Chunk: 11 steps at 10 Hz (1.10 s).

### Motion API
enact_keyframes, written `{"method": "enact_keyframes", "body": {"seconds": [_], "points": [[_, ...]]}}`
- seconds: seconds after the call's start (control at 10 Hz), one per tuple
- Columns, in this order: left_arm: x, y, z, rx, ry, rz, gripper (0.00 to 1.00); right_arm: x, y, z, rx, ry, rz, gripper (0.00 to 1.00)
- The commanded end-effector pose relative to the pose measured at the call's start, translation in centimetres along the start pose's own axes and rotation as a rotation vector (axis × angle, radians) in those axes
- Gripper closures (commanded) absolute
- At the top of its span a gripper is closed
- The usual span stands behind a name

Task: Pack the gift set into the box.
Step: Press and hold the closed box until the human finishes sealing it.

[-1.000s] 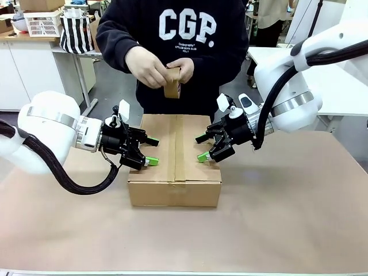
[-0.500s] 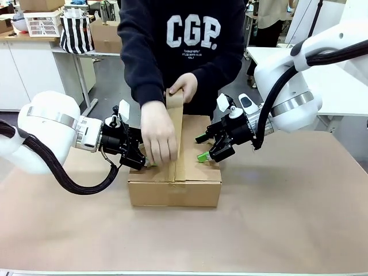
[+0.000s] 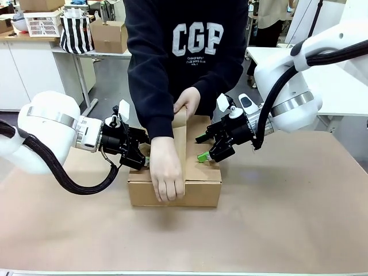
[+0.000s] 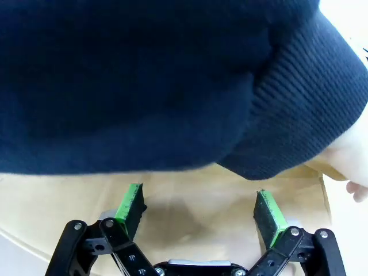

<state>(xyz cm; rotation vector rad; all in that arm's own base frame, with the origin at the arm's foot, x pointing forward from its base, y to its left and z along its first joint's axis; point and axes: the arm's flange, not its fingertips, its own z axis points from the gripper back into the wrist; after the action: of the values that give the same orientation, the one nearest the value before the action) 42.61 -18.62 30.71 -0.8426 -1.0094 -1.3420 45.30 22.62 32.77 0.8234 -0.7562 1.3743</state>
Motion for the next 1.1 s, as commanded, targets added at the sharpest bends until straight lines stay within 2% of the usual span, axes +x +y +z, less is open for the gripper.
{"method": "enact_keyframes", "body": {"seconds": [0.0, 1.0], "points": [[-0.62, -0.60, -0.05, 0.015, -0.003, -0.017, 0.00, -0.08, 0.03, -0.08, 0.001, 0.000, -0.003, 0.00], [-0.62, -0.60, -0.05, 0.015, -0.003, -0.017, 0.00, -0.08, 0.03, -0.08, 0.001, 0.000, -0.003, 0.00]]}}
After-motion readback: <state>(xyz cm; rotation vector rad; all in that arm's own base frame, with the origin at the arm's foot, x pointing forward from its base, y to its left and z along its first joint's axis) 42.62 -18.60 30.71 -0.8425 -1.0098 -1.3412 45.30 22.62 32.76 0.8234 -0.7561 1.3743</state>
